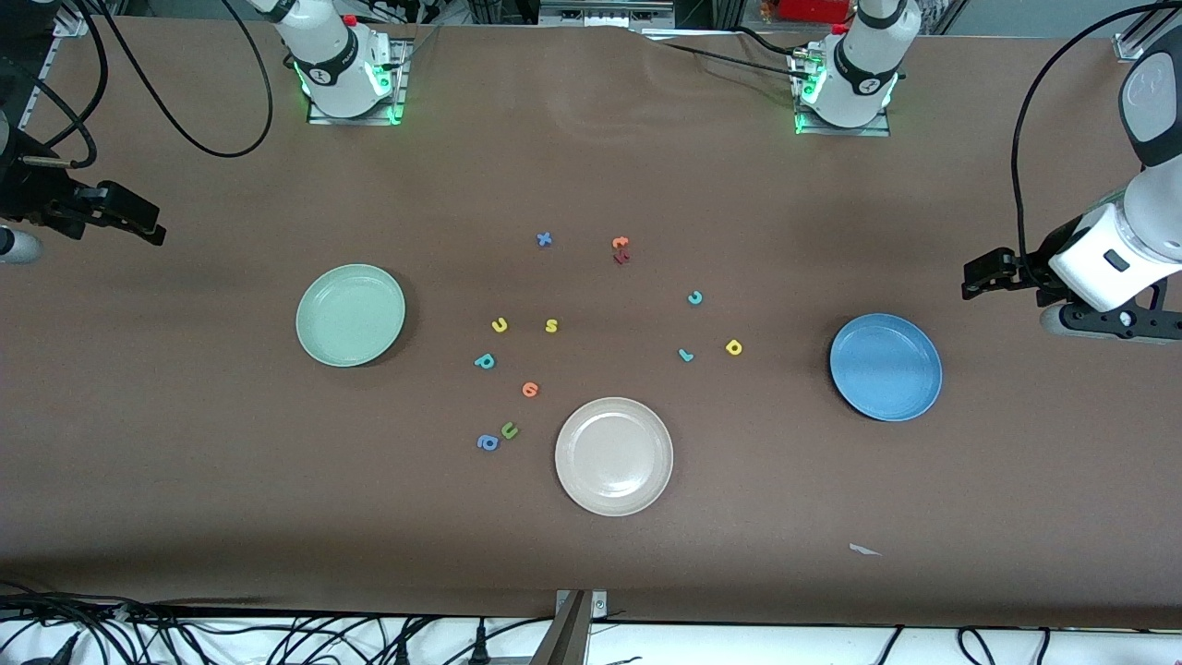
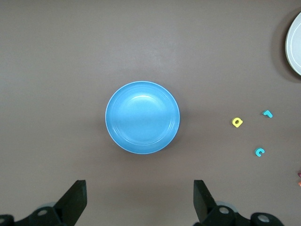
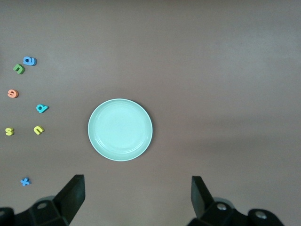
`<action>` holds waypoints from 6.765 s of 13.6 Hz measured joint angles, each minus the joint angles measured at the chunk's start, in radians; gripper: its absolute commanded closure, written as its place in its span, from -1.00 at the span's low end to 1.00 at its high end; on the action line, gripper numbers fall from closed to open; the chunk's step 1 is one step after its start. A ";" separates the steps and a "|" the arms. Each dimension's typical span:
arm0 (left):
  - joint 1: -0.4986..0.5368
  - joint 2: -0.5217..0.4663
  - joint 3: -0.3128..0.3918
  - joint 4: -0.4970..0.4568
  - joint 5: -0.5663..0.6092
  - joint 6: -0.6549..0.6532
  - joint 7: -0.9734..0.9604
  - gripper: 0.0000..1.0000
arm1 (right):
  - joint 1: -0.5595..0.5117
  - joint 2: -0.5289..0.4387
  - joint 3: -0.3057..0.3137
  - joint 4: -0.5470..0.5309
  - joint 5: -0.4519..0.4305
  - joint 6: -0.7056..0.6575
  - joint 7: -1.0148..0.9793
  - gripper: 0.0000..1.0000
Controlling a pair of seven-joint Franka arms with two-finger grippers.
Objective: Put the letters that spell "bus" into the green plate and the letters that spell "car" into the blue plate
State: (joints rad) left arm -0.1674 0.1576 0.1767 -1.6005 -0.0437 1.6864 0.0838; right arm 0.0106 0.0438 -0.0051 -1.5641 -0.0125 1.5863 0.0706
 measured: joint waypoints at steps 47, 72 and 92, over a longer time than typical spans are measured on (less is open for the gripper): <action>0.002 0.004 0.000 0.000 0.000 0.000 0.000 -1.00 | 0.000 0.000 0.000 -0.001 0.000 0.004 0.000 -1.00; 0.000 0.013 -0.011 -0.004 0.000 0.005 -0.008 -1.00 | 0.000 0.000 0.000 -0.002 0.000 0.004 0.000 -1.00; -0.087 0.333 -0.343 -0.347 0.005 0.739 -0.559 -1.00 | 0.311 0.323 0.021 -0.026 0.002 0.278 0.333 -1.00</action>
State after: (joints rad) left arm -0.2548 0.4904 -0.1660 -1.9472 -0.0388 2.4254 -0.4748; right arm 0.3211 0.3665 0.0159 -1.5906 -0.0108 1.8647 0.4036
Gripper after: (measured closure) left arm 0.000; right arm 0.000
